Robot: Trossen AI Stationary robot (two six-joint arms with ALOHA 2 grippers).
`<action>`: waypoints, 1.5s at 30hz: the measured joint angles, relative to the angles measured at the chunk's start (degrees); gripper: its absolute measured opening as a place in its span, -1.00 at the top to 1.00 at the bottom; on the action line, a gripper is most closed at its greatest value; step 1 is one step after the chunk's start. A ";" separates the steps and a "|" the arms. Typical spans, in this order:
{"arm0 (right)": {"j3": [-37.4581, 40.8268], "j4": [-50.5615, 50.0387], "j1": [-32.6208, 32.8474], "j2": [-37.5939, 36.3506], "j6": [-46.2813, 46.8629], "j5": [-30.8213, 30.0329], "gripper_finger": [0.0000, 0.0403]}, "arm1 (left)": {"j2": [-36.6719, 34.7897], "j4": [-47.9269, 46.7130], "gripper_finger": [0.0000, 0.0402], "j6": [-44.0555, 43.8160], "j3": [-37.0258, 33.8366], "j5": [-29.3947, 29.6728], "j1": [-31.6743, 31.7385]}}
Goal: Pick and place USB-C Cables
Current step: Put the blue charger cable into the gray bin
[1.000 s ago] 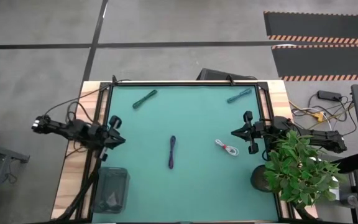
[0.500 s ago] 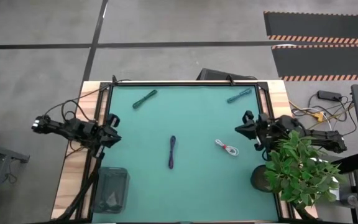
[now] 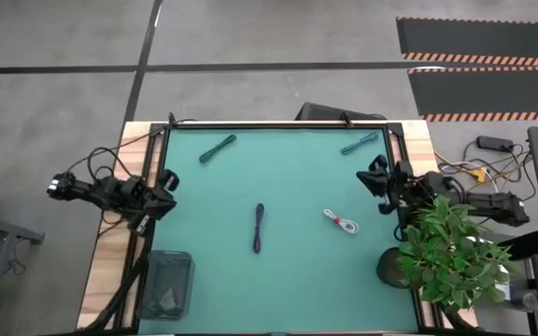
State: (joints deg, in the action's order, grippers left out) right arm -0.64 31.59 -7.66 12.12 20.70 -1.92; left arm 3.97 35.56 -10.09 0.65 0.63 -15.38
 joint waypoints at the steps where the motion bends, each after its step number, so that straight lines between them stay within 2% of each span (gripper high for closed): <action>1: 0.00 2.04 0.00 1.63 -0.35 -0.76 0.96 | -0.07 0.16 0.96 0.00 0.11 0.70 -0.02; 5: -0.49 5.57 0.00 8.30 -0.34 -2.69 0.96 | 0.00 3.26 0.96 -0.02 0.21 2.04 -0.02; 9: -4.89 6.29 0.00 16.31 -0.35 -3.04 0.96 | 0.13 4.86 0.96 0.52 0.17 2.12 -0.04; 13: -11.25 5.29 -0.01 24.97 -0.52 -6.03 0.96 | 0.45 10.49 0.96 8.77 0.17 2.92 -0.04; 18: -21.14 -5.74 -0.07 33.22 -1.19 -10.62 0.96 | 1.68 15.80 0.96 18.88 0.21 4.58 -0.02; 21: -26.68 -14.58 -0.07 37.74 -1.73 -12.58 0.96 | 2.79 16.19 0.96 22.10 0.46 8.45 0.00; 27: -33.96 -18.09 0.02 46.30 -2.34 -13.20 0.96 | 5.96 16.22 0.96 26.05 1.37 24.45 0.02; 30: -35.52 -18.27 0.16 49.68 -2.05 -13.13 0.96 | 7.39 17.81 0.96 30.20 1.94 29.32 0.02; 38: -36.67 -18.39 0.60 56.26 2.97 -9.72 0.96 | 7.63 19.36 0.96 33.90 1.93 29.93 0.00; 45: -40.56 -26.05 0.22 60.64 9.04 -12.91 0.96 | 7.76 19.39 0.96 33.01 1.69 29.91 0.00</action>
State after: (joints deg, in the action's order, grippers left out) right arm -41.21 5.54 -7.44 72.76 29.74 -14.83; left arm 11.73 54.95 22.92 2.34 30.55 -15.38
